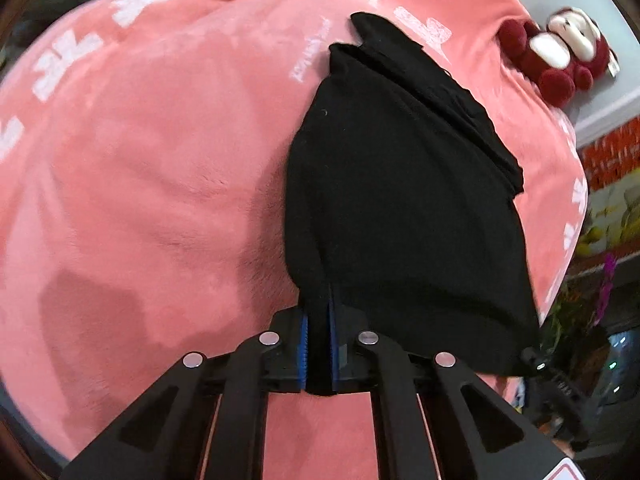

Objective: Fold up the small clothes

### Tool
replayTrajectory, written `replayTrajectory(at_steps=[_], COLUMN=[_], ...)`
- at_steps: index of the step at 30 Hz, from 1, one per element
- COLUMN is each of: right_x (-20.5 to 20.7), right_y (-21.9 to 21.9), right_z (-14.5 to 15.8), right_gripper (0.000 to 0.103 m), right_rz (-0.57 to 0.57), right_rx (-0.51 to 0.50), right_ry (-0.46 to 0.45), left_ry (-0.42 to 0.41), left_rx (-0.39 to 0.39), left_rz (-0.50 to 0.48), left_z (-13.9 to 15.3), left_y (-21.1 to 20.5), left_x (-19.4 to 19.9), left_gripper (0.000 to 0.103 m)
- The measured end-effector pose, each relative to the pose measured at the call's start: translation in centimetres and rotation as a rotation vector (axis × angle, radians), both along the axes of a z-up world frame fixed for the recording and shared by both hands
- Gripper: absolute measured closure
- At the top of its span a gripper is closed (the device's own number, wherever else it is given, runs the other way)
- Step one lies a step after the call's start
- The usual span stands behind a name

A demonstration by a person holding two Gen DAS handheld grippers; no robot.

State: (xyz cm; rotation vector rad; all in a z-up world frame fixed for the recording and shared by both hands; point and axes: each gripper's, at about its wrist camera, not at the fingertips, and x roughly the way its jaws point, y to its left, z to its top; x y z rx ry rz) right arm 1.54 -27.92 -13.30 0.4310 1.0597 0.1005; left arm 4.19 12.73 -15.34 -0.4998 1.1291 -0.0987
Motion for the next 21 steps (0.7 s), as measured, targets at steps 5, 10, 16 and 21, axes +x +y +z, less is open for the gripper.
replayTrajectory(at_steps=[5,10,16,21], right_x=[-1.6,-2.0,-1.0,0.1], right_y=[-0.8,-0.1,0.0,-0.5], right_z=[0.3,0.0,-1.5,-2.4], right_gripper=[0.098,0.095,0.036,0.032], right_rz=[0.007,0.056,0.029,-0.007], right_rx=[-0.03,-0.036,-0.057,-0.045], right_ry=[0.017,0.017,0.059,0.063], left_ry=[0.013,0.029,0.073,0.102], left_rx=[0.063,0.094,-0.025,-0.044], left_rz=[-0.058,-0.081,0.054,0.11], left_z=[1.1,1.0,-0.4,-2.0], left_y=[0.0,0.1,1.8,1.9], left_x=[-2.1,-3.3,-2.5,-0.7], left_gripper=[0.099,0.091,0.035,0.031])
